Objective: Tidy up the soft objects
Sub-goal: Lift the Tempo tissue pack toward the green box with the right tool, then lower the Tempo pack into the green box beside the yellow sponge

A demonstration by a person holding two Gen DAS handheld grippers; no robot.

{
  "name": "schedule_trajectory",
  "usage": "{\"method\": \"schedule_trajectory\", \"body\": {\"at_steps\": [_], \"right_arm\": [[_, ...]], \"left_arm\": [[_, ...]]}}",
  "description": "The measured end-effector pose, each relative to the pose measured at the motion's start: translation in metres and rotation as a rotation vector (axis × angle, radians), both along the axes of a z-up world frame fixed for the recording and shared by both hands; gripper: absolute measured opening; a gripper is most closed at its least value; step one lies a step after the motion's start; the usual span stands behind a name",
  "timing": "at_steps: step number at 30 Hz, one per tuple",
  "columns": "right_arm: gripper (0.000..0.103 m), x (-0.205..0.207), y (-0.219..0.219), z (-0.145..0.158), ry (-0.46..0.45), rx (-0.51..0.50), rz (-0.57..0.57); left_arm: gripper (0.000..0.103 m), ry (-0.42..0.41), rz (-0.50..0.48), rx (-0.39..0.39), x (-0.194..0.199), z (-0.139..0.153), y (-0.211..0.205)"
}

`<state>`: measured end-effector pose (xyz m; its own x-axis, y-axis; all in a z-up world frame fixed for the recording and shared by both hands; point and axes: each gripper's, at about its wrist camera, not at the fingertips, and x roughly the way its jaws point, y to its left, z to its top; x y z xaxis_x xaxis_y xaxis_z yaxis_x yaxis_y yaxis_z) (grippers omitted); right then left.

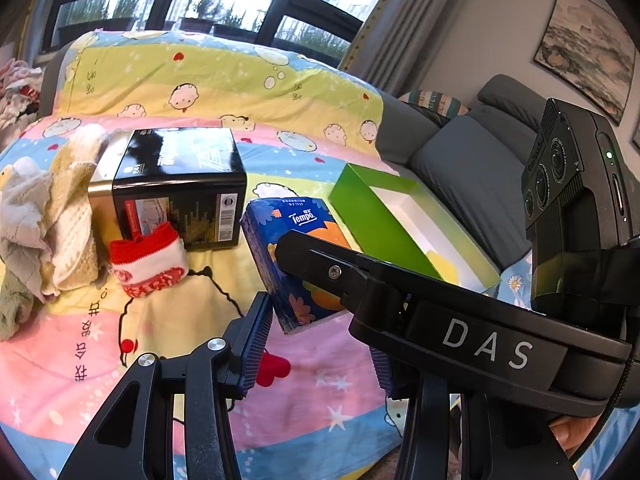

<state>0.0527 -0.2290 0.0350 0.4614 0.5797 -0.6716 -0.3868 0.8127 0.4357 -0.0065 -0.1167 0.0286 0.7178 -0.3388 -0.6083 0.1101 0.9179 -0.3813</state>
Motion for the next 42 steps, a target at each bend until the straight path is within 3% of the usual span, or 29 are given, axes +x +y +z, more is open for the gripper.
{"method": "schedule_trajectory", "body": {"at_steps": [15, 25, 42], "right_arm": [[0.049, -0.005, -0.015, 0.009, -0.033, 0.007, -0.033], [0.049, -0.004, -0.036, 0.026, -0.077, 0.048, -0.086], [0.050, 0.028, -0.099, 0.082, -0.208, 0.028, -0.211]], "left_arm": [[0.047, -0.025, -0.029, 0.020, 0.002, 0.008, -0.016], [0.047, -0.075, -0.079, 0.059, 0.009, 0.028, -0.037], [0.047, -0.179, -0.220, 0.103, 0.067, 0.079, -0.102]]}}
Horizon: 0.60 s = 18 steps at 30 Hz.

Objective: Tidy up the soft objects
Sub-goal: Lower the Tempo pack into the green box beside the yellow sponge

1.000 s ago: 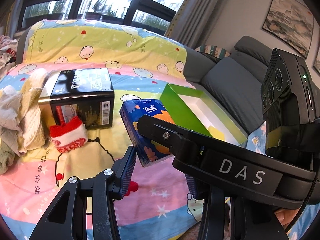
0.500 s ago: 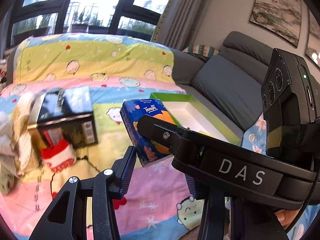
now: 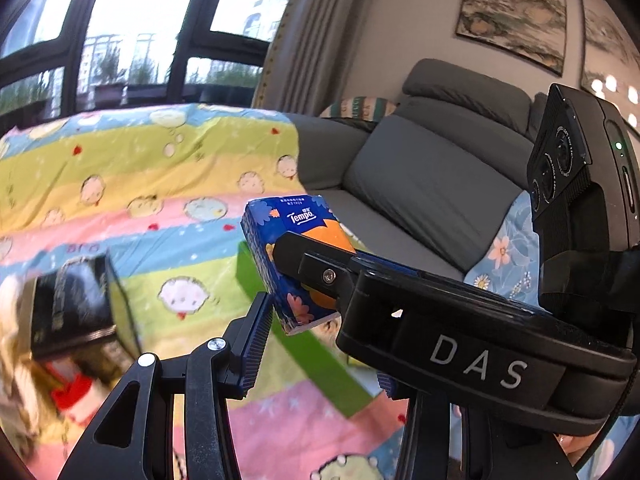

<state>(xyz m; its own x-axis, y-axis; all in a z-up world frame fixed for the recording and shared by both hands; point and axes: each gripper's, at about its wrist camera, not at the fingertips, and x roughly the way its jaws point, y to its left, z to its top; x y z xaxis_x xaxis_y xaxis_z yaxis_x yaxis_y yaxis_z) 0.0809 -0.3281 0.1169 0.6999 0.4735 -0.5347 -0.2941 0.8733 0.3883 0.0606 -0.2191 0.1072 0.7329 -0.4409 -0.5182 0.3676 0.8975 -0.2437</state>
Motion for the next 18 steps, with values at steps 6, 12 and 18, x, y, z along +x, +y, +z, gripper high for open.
{"method": "schedule_trajectory", "body": {"at_steps": [6, 12, 18], "right_arm": [[0.050, 0.025, -0.023, -0.008, 0.025, 0.012, -0.055], [0.050, 0.041, -0.043, -0.030, 0.102, 0.016, -0.139], [0.050, 0.052, -0.065, -0.051, 0.179, 0.049, -0.210]], "left_arm": [[0.047, 0.028, -0.059, 0.012, 0.031, -0.008, -0.021], [0.047, 0.098, -0.129, 0.003, 0.057, -0.032, -0.043], [0.047, 0.167, -0.189, 0.024, 0.076, -0.050, -0.066]]}}
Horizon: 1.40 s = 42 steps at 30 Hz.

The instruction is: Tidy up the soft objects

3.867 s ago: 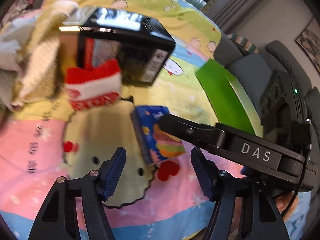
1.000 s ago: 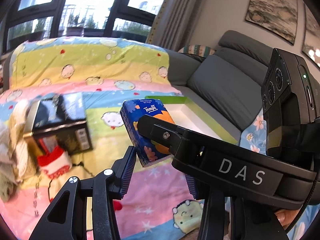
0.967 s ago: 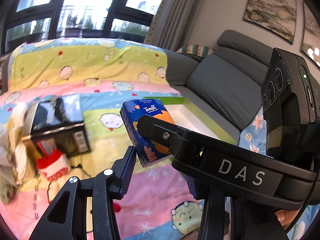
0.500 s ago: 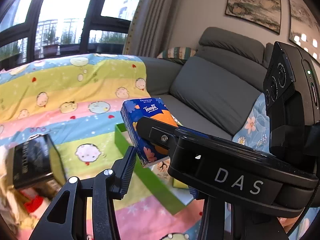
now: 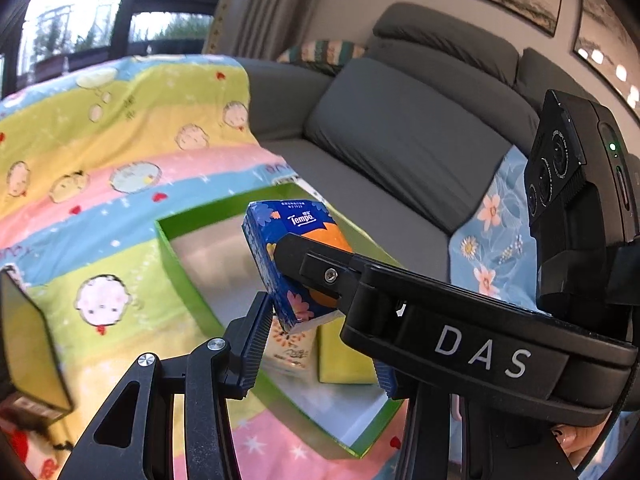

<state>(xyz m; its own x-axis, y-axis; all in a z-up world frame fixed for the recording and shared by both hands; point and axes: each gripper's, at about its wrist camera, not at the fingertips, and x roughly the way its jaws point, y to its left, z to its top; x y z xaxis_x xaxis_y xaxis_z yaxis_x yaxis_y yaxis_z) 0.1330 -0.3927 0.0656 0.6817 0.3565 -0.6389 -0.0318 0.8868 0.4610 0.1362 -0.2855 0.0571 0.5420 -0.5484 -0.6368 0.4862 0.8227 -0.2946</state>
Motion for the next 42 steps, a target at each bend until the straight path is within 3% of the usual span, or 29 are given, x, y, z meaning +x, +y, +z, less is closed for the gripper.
{"method": "schedule_trajectory", "body": {"at_steps": [14, 26, 42], "right_arm": [[0.050, 0.007, -0.034, -0.035, 0.133, 0.051, -0.101], [0.050, 0.016, -0.043, -0.053, 0.211, 0.060, -0.135], [0.049, 0.021, -0.049, -0.065, 0.250, 0.083, -0.147]], "left_arm": [[0.047, 0.137, -0.087, 0.021, 0.025, -0.033, -0.032], [0.047, 0.225, -0.103, 0.026, 0.037, -0.053, -0.041], [0.047, 0.214, -0.108, 0.130, 0.041, -0.057, -0.053]]}}
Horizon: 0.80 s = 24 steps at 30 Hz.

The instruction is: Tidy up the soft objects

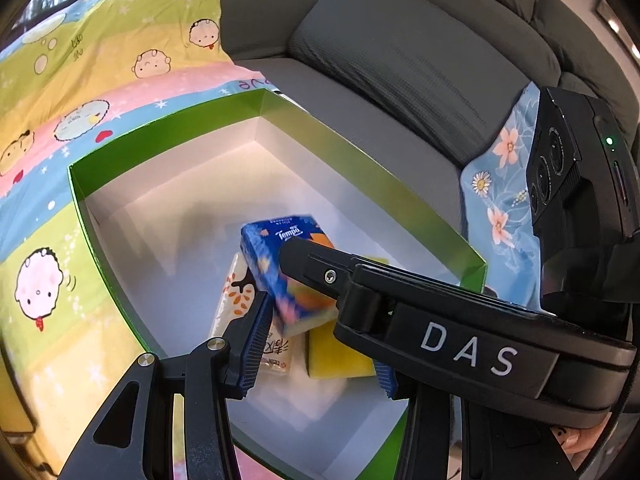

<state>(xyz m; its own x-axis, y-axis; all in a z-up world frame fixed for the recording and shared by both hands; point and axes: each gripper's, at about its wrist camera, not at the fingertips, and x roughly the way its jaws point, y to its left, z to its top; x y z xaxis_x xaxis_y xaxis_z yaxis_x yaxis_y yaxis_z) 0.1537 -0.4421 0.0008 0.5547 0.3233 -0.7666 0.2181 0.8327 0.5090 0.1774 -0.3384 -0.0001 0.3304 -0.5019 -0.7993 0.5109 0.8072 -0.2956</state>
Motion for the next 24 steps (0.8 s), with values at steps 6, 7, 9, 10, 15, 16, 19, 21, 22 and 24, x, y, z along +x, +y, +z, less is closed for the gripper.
{"method": "schedule_trajectory", "body": {"at_steps": [6, 7, 9, 10, 15, 16, 19, 21, 22, 24], "right_arm": [[0.048, 0.000, -0.001, -0.001, 0.000, 0.006, -0.004], [0.048, 0.000, -0.001, -0.001, 0.000, 0.006, -0.004], [0.048, 0.000, -0.001, -0.001, 0.002, 0.004, -0.005], [0.048, 0.000, -0.001, -0.001, 0.002, 0.002, -0.006], [0.049, -0.001, -0.002, 0.000, 0.000, -0.001, -0.016], [0.049, -0.001, -0.002, 0.000, -0.001, -0.004, -0.018], [0.050, -0.003, -0.002, 0.003, -0.009, -0.010, -0.021], [0.054, -0.004, -0.003, 0.005, -0.009, -0.015, -0.035], [0.056, -0.006, -0.003, 0.006, -0.013, -0.020, -0.041], [0.061, -0.007, -0.004, 0.009, -0.019, -0.027, -0.044]], "left_arm": [[0.047, -0.001, 0.006, 0.009, 0.000, -0.001, -0.001], [0.047, -0.001, 0.008, 0.010, 0.000, -0.001, -0.001], [0.047, -0.002, 0.009, 0.013, 0.000, -0.001, -0.001], [0.047, -0.003, 0.009, 0.014, 0.000, -0.001, -0.001], [0.047, 0.000, 0.014, 0.011, -0.001, 0.000, -0.001], [0.047, 0.002, 0.016, 0.009, -0.001, 0.000, -0.001], [0.047, 0.006, 0.026, -0.003, -0.002, 0.002, 0.002], [0.047, -0.006, 0.034, -0.011, -0.004, 0.006, 0.005], [0.047, -0.019, 0.040, -0.011, -0.005, 0.008, 0.007], [0.047, -0.056, 0.063, -0.013, -0.007, 0.016, 0.012]]}}
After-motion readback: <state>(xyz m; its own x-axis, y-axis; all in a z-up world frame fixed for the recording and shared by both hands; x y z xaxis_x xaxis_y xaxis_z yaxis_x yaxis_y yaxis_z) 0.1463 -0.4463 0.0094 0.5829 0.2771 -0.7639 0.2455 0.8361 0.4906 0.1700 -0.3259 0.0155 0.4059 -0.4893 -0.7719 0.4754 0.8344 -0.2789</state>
